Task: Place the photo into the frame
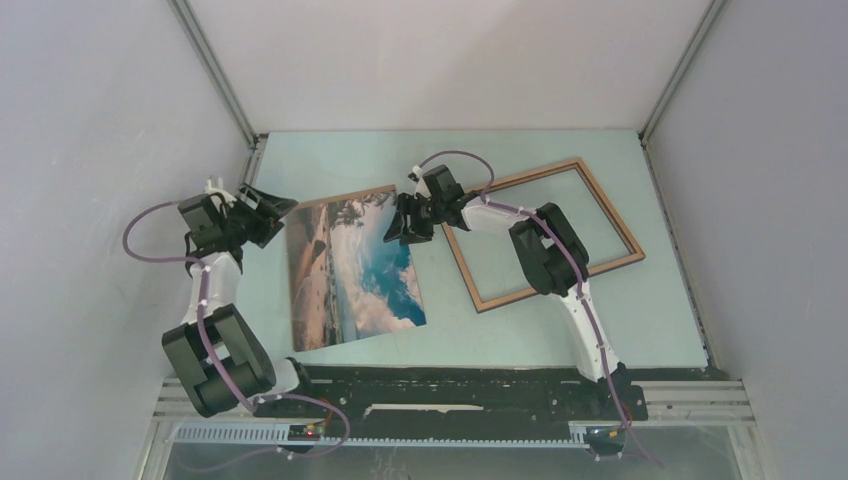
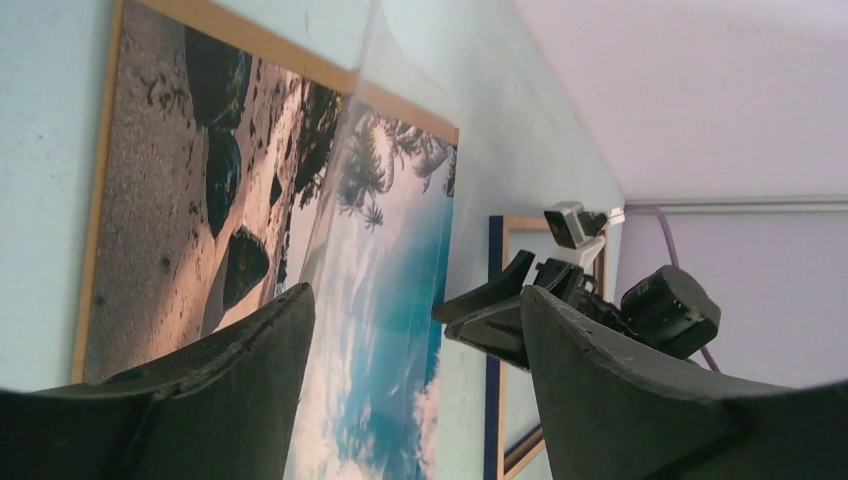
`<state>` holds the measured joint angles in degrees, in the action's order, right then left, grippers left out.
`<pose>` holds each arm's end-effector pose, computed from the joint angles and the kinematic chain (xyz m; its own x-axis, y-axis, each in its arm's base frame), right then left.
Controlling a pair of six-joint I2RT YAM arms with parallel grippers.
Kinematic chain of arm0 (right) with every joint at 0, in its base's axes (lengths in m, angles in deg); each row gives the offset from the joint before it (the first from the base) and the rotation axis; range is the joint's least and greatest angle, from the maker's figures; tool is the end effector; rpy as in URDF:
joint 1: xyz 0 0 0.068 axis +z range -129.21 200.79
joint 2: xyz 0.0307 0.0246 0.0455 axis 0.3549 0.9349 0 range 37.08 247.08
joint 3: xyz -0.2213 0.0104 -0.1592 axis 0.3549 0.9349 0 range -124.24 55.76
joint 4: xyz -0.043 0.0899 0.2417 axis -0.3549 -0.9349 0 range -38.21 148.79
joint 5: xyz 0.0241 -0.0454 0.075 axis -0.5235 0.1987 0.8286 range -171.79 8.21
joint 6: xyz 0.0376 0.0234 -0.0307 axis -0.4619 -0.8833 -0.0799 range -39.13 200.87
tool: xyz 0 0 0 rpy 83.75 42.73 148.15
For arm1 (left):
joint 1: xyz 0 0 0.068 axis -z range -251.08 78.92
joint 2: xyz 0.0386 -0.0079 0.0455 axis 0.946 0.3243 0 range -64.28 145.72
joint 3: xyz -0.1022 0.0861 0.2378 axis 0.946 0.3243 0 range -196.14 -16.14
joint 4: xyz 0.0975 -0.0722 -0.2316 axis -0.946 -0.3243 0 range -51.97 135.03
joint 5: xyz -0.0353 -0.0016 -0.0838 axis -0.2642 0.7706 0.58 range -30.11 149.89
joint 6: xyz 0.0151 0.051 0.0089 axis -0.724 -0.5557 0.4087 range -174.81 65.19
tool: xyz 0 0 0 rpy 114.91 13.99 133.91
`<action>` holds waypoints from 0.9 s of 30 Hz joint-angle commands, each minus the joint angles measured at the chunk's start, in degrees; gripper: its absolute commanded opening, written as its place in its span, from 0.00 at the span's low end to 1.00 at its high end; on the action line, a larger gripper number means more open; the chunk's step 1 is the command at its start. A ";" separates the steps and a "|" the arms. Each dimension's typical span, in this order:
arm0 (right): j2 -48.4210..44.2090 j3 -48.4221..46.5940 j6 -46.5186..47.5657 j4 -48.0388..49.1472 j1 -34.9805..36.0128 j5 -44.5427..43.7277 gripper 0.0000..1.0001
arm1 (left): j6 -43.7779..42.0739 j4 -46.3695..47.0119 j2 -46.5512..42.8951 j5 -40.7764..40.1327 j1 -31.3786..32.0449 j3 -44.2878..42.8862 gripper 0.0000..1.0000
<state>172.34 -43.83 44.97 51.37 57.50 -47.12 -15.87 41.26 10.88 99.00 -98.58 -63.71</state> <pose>0.4023 0.3252 0.1348 -0.9272 -0.0898 -0.3635 -0.3468 0.5723 0.7431 0.2623 0.1113 0.2555 -0.4340 -0.7759 -0.4579 -0.1971 0.5777 -0.7921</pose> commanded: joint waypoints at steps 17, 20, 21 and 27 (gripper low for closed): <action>-7.20 4.61 4.52 -5.85 -0.10 -8.78 0.68 | -6.04 -11.53 -0.52 -7.88 2.36 -0.58 0.75; -10.99 6.79 7.29 -8.89 -0.11 -14.42 0.73 | -6.49 -11.58 3.30 -10.22 2.95 -1.45 0.75; -11.68 7.62 7.87 -9.33 -0.33 -15.70 0.75 | -6.74 -11.95 4.24 -11.79 3.17 -1.86 0.76; -11.52 11.18 7.19 -8.68 -3.46 -13.00 0.75 | -11.65 -17.86 8.93 -19.02 3.50 -5.50 0.85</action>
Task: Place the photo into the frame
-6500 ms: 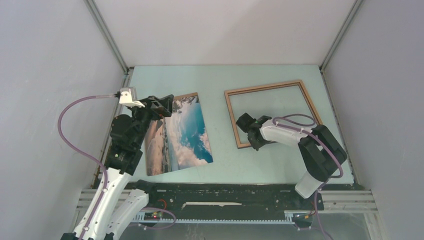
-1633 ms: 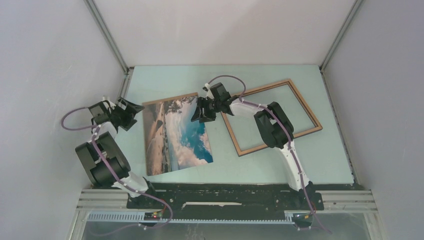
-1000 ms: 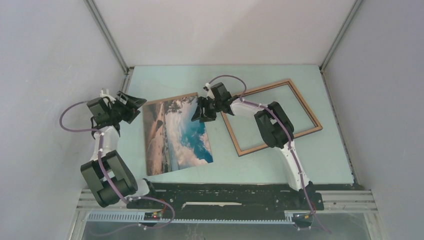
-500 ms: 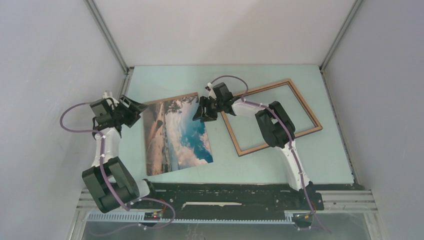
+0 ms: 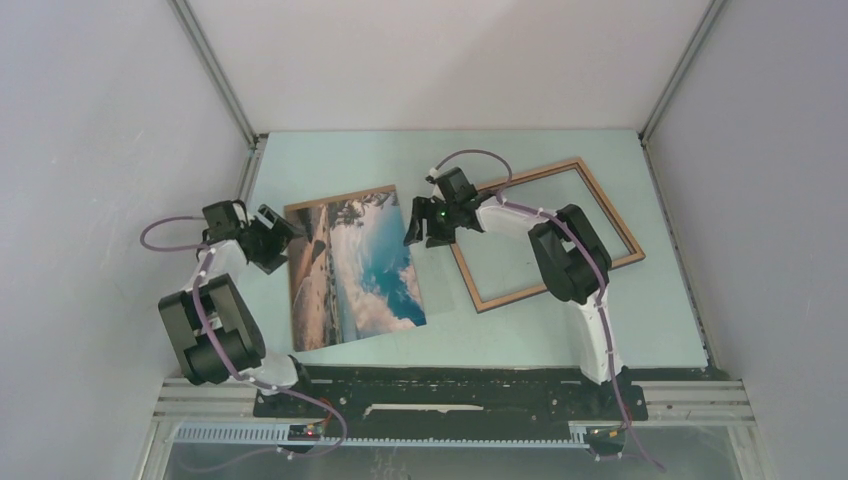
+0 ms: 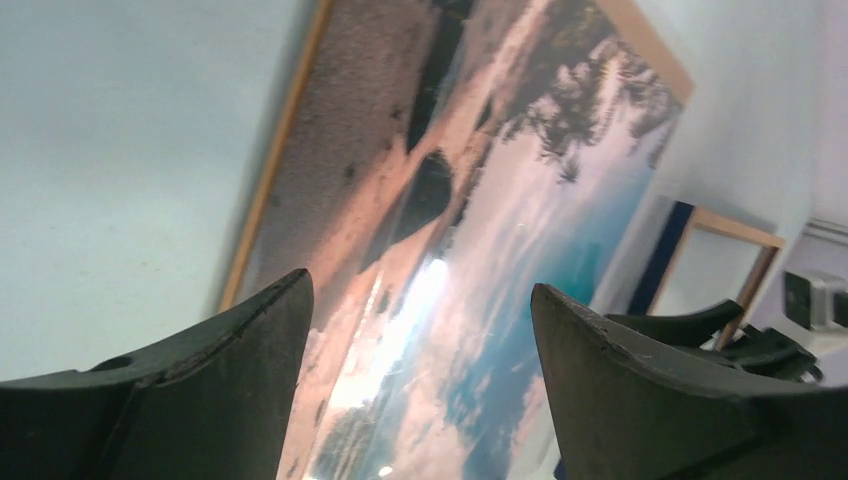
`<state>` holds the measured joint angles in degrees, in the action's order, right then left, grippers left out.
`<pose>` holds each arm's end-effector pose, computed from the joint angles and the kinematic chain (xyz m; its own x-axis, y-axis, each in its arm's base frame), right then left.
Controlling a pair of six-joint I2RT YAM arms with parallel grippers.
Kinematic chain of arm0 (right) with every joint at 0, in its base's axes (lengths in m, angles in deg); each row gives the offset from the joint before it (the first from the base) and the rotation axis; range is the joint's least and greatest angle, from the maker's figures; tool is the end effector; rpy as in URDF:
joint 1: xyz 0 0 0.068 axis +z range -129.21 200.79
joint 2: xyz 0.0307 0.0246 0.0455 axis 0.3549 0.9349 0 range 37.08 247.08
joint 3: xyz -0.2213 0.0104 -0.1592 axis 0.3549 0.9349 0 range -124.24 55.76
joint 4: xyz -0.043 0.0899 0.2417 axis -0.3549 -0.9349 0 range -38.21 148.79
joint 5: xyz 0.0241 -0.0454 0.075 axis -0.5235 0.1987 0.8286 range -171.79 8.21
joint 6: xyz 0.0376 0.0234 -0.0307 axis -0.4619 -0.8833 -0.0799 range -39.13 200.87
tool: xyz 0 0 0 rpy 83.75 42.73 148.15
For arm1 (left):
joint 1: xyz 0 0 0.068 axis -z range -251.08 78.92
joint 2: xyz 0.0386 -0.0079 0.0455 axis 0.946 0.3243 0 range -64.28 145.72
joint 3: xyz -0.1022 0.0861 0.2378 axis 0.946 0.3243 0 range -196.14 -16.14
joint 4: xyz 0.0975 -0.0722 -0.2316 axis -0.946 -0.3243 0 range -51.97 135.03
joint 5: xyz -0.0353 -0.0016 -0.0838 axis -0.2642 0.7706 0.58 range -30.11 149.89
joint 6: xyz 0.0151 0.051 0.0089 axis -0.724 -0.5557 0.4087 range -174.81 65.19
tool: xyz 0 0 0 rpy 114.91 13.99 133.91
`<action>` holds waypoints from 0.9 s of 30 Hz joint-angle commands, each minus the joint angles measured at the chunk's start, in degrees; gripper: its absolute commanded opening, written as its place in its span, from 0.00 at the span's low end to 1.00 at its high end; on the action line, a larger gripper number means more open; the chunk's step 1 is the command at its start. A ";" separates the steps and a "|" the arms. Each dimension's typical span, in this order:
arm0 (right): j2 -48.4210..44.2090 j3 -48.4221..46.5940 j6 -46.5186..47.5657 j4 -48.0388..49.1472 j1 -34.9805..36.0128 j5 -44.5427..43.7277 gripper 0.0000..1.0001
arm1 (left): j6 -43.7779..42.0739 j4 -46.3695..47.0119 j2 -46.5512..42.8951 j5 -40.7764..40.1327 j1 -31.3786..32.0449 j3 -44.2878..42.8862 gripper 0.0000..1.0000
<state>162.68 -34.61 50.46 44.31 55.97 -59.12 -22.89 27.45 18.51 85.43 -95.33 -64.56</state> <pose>0.3823 0.2863 0.1544 -0.9100 -0.0699 -0.4087 -0.3185 0.7490 0.5810 0.2692 0.1045 0.2030 -0.5414 -0.7673 -0.3437 -0.4885 0.6198 -0.6141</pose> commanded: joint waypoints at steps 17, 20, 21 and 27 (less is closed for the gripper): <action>-3.86 5.47 0.61 -2.36 -4.33 -9.35 0.76 | -5.63 -3.02 5.62 -6.53 11.74 -3.26 0.92; -2.19 4.13 0.35 -2.55 -4.76 -7.55 0.75 | -5.42 -1.09 7.10 -2.26 12.77 -2.78 0.91; -1.84 3.87 0.39 -2.50 -4.70 -7.13 0.75 | -5.33 -1.01 8.08 -1.16 13.05 -3.01 0.91; -1.00 3.93 0.51 0.99 -4.80 -0.90 0.75 | -4.69 -1.70 11.04 -2.56 13.20 -3.96 0.88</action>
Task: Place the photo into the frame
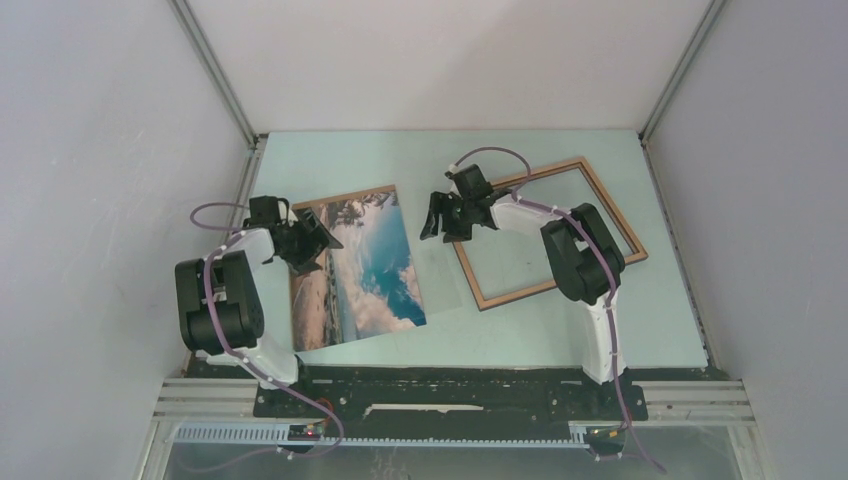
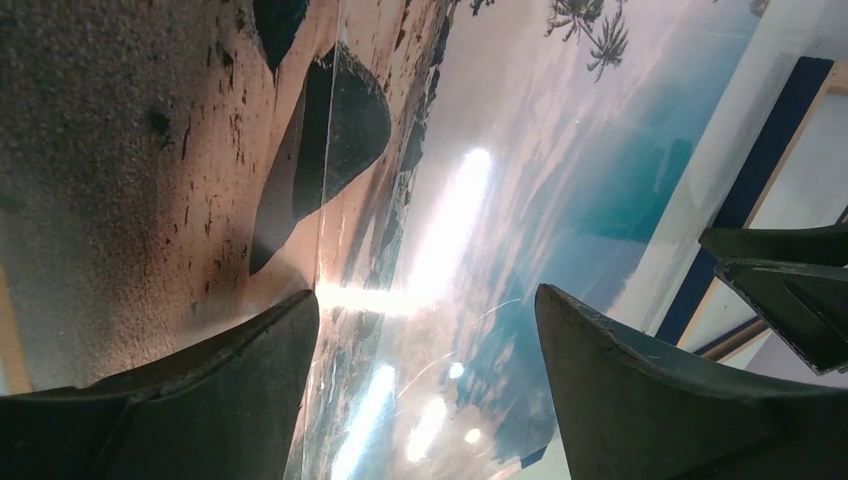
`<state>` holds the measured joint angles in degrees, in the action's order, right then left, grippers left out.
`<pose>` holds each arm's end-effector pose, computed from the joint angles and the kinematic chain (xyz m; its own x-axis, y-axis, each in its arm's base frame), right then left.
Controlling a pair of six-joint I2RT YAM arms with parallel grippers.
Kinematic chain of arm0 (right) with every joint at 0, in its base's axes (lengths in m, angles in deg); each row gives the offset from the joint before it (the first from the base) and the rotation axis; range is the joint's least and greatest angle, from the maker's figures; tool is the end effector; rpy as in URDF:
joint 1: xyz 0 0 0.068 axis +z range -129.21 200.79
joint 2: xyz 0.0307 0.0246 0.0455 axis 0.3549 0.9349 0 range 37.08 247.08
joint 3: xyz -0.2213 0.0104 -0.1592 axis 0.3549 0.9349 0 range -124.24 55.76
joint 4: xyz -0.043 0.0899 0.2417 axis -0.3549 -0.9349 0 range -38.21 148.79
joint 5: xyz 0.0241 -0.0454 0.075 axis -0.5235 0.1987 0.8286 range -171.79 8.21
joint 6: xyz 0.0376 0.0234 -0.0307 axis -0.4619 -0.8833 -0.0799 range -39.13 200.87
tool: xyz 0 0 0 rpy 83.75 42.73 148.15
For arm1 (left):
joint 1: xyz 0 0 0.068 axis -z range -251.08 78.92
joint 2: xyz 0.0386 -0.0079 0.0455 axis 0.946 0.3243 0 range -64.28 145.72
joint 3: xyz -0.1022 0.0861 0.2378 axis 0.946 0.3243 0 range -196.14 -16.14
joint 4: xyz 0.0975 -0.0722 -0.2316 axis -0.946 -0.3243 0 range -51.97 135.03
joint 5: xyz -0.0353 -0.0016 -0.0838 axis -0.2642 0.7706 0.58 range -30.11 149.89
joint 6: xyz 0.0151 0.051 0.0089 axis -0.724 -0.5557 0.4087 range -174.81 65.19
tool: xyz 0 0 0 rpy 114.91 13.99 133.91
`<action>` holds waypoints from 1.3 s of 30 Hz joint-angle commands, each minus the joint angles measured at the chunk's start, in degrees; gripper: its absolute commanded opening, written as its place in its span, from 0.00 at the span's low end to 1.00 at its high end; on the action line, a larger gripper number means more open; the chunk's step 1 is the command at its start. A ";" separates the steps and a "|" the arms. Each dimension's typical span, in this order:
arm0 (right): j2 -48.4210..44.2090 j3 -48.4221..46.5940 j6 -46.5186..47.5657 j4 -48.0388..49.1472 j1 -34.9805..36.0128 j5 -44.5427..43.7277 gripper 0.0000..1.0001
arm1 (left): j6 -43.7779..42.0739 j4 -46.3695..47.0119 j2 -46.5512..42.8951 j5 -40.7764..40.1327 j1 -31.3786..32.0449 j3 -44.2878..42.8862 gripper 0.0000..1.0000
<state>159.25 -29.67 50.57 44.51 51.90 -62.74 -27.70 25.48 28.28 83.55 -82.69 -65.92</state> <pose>0.3882 0.2479 0.1549 -0.9098 0.0080 -0.4150 -0.2376 0.8097 0.5366 0.2986 0.0468 0.1604 -0.7713 -0.5847 -0.2515 -0.3970 0.7507 -0.5280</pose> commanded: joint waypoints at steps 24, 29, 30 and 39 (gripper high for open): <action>-12.79 16.92 -16.39 29.11 -4.74 31.68 0.69 | -0.28 -1.65 3.64 -1.30 1.64 -3.24 0.89; -14.75 19.09 -16.11 28.03 -5.80 29.92 0.68 | 3.96 2.62 3.51 3.77 6.30 -1.56 0.89; -15.05 19.71 -16.10 27.73 -6.13 29.41 0.68 | 4.46 2.89 3.45 3.70 7.12 -1.78 0.89; -16.45 24.17 -10.41 21.91 -11.35 24.88 0.69 | 6.59 3.95 5.26 3.35 10.76 -3.72 0.89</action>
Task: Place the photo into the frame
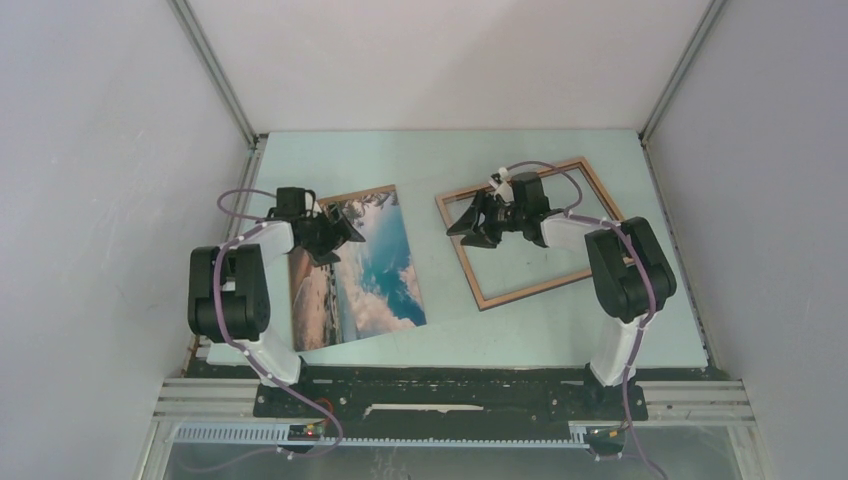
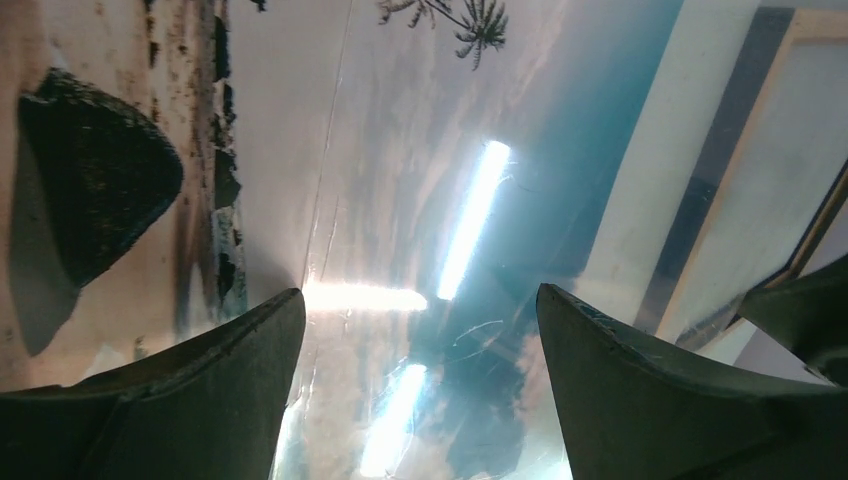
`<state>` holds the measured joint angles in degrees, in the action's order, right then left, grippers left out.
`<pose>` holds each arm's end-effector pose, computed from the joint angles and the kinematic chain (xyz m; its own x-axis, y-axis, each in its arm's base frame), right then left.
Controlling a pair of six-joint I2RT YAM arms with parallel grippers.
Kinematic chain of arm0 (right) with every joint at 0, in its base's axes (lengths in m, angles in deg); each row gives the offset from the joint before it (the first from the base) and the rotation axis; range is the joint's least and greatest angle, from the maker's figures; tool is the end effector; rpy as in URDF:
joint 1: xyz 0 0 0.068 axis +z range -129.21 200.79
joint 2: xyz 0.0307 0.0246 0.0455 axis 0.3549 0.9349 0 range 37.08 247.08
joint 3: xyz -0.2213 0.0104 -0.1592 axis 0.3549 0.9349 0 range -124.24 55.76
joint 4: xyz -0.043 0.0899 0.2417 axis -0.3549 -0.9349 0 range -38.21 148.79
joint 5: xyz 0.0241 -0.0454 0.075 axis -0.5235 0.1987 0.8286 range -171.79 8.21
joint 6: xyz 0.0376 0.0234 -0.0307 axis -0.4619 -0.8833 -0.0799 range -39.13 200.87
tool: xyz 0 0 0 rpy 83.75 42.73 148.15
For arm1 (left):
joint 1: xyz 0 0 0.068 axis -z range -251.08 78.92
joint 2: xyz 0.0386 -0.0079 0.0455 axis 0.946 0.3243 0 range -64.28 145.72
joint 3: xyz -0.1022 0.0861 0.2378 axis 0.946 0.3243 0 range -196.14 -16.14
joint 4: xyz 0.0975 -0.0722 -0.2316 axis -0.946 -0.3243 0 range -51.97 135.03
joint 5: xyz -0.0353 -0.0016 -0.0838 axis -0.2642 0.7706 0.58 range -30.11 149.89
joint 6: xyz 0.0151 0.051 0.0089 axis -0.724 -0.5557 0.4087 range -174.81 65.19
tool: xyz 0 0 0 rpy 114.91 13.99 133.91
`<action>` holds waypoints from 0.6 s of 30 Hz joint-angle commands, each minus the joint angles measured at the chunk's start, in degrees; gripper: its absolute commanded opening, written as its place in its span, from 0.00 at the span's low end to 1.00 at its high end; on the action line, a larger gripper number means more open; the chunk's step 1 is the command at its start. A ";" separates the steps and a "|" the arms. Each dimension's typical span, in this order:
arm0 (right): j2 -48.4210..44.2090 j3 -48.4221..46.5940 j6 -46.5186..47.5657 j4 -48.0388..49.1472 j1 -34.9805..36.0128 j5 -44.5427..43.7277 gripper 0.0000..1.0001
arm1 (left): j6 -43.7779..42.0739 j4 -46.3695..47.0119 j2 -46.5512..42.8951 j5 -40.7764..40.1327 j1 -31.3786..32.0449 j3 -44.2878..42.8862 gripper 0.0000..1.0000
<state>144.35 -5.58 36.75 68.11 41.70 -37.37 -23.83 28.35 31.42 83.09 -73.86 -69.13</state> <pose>0.3570 0.1631 0.1721 -0.9428 0.1720 -0.2855 -0.1719 0.4831 0.8585 0.3216 0.0017 0.1622 -0.8171 -0.5135 -0.2621 -0.3090 0.7739 -0.5528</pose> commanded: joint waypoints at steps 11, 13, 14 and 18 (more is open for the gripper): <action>6.46 -3.53 8.11 -7.18 -6.98 -2.66 0.69 | 2.27 2.11 3.00 4.45 2.34 -0.32 0.89; 8.00 -4.86 7.83 -7.90 -7.56 -2.95 0.68 | 2.01 1.91 3.08 4.47 2.29 -0.54 0.90; 8.72 -5.26 7.78 -8.25 -7.99 -2.90 0.68 | 1.79 1.59 3.23 4.43 2.29 -0.75 0.90; 12.78 -7.02 5.93 -4.47 -9.47 2.50 0.64 | 0.59 0.42 3.34 4.02 2.31 -1.72 0.90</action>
<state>153.61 -9.32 42.85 61.23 33.63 -37.91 -21.79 30.81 33.46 87.24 -72.20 -69.17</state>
